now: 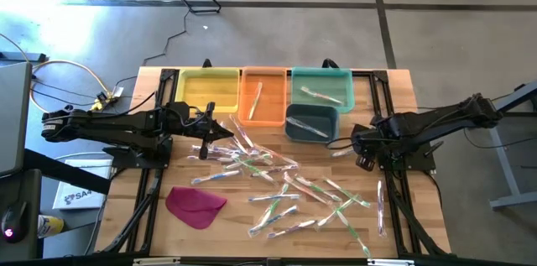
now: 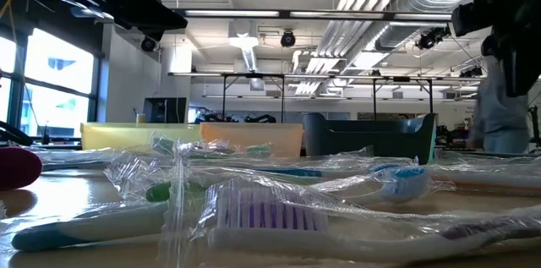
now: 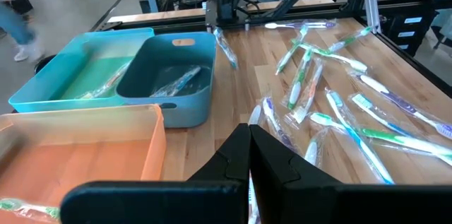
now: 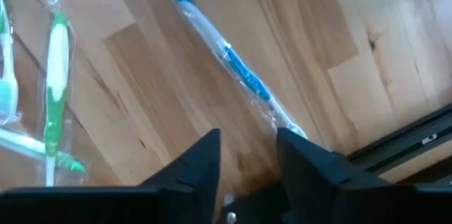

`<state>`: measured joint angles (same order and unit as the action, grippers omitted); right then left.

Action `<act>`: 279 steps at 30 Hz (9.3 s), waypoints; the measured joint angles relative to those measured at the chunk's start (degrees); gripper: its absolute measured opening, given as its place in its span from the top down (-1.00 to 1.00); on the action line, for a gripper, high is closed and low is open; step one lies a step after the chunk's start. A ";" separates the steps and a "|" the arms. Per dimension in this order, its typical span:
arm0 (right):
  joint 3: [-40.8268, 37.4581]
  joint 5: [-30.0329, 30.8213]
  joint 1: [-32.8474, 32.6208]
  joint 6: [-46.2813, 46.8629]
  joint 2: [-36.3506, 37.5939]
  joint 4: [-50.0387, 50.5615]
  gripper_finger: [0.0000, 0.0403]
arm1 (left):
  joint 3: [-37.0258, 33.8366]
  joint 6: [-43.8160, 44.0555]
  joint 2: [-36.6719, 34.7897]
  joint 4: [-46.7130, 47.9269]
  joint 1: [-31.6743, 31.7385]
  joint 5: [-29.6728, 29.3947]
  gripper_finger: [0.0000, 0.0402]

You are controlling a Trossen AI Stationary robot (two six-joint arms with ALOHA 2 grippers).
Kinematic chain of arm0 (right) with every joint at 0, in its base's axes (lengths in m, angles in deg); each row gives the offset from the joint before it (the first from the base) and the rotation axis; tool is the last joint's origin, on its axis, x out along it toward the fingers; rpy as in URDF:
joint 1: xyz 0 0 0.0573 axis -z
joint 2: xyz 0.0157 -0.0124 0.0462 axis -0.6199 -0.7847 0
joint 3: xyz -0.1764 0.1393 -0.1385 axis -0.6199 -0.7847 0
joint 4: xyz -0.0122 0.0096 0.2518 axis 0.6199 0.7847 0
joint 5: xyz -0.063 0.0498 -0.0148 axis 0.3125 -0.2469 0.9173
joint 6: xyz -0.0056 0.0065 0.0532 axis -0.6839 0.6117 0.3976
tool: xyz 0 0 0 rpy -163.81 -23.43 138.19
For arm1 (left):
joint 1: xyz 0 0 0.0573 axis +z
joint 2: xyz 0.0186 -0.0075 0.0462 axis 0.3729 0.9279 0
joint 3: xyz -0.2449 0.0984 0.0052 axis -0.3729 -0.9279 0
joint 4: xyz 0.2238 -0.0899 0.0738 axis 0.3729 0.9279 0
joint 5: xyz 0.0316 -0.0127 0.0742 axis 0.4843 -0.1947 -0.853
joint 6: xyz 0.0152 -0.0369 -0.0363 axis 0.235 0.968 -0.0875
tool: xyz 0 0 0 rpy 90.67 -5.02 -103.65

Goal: Pick & Place Toothbrushes
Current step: Put the blue toothbrush into the dark blue bin, then put the green toothbrush into the orange bin

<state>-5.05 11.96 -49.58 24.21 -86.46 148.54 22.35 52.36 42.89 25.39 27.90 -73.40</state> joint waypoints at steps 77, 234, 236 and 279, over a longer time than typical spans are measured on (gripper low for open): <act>-5.51 -0.04 5.44 -11.93 -27.17 -17.32 -0.09 | 0.00 0.02 0.00 3.41 0.00 -0.01 1.00; 15.67 24.01 15.17 -11.66 -37.56 -38.64 0.98 | 0.00 0.02 0.02 3.89 -0.02 0.01 1.00; 15.67 23.74 15.17 -11.61 -38.30 -38.59 0.98 | 0.00 0.02 0.02 3.93 -0.02 0.01 1.00; 15.69 16.45 15.01 -16.41 -27.62 -36.49 0.61 | 0.00 0.07 0.02 4.74 -0.02 0.01 1.00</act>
<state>10.64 28.41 -34.56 7.80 -114.08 112.05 22.35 52.43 42.91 30.13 27.87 -73.39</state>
